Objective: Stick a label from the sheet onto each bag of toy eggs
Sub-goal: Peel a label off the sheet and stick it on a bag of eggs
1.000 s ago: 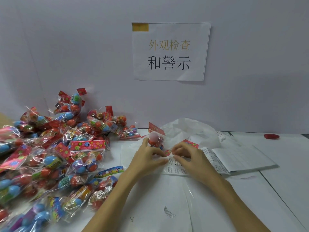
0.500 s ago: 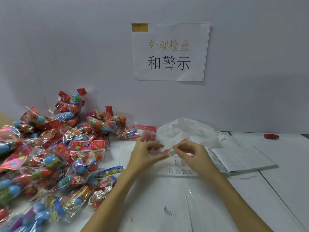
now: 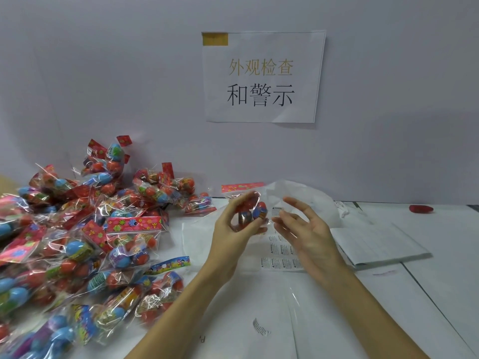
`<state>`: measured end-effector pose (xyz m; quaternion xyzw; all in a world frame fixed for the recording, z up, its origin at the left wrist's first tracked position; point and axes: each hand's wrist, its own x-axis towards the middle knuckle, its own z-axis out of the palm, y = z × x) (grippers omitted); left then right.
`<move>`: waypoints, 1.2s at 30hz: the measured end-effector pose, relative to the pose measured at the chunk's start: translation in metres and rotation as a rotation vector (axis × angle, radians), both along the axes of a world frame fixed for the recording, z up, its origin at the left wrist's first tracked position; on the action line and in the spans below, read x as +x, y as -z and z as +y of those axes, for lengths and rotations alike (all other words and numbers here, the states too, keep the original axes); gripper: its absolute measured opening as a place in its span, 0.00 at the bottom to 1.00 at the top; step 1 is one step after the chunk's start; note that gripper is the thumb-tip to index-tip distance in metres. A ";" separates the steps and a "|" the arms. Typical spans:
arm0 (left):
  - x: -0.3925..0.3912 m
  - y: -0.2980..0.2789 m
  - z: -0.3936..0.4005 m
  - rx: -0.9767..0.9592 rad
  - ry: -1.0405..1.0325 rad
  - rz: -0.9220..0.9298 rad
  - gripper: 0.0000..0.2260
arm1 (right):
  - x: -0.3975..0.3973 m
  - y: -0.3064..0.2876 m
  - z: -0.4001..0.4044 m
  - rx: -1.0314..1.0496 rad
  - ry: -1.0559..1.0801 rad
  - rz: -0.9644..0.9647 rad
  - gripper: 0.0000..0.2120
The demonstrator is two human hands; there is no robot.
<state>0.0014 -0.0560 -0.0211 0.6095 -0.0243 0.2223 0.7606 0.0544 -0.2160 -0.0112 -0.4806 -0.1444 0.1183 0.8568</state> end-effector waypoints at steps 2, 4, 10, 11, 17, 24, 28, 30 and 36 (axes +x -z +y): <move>0.000 0.003 -0.009 -0.007 0.025 -0.009 0.18 | -0.004 -0.001 0.003 -0.042 0.044 -0.063 0.23; -0.001 0.005 -0.015 -0.045 0.009 -0.013 0.12 | -0.007 -0.001 0.005 -0.108 0.091 -0.132 0.22; 0.000 0.009 -0.014 -0.083 -0.017 -0.003 0.09 | -0.006 0.004 0.007 -0.251 0.167 -0.238 0.16; 0.000 0.008 -0.014 -0.094 -0.017 -0.001 0.10 | -0.006 0.005 0.007 -0.277 0.184 -0.259 0.15; 0.000 0.007 -0.013 -0.112 -0.011 0.004 0.15 | -0.005 0.007 0.007 -0.336 0.253 -0.301 0.14; -0.002 0.004 -0.019 -0.092 -0.042 0.010 0.10 | -0.006 0.007 0.006 -0.320 0.248 -0.262 0.13; -0.004 0.003 -0.021 -0.076 -0.056 0.009 0.11 | -0.006 0.008 0.006 -0.316 0.242 -0.251 0.12; -0.004 0.003 -0.021 -0.076 -0.056 0.011 0.10 | -0.006 0.008 0.006 -0.318 0.238 -0.244 0.12; -0.002 0.006 -0.018 -0.097 -0.039 0.022 0.09 | -0.005 0.008 0.006 -0.328 0.221 -0.241 0.12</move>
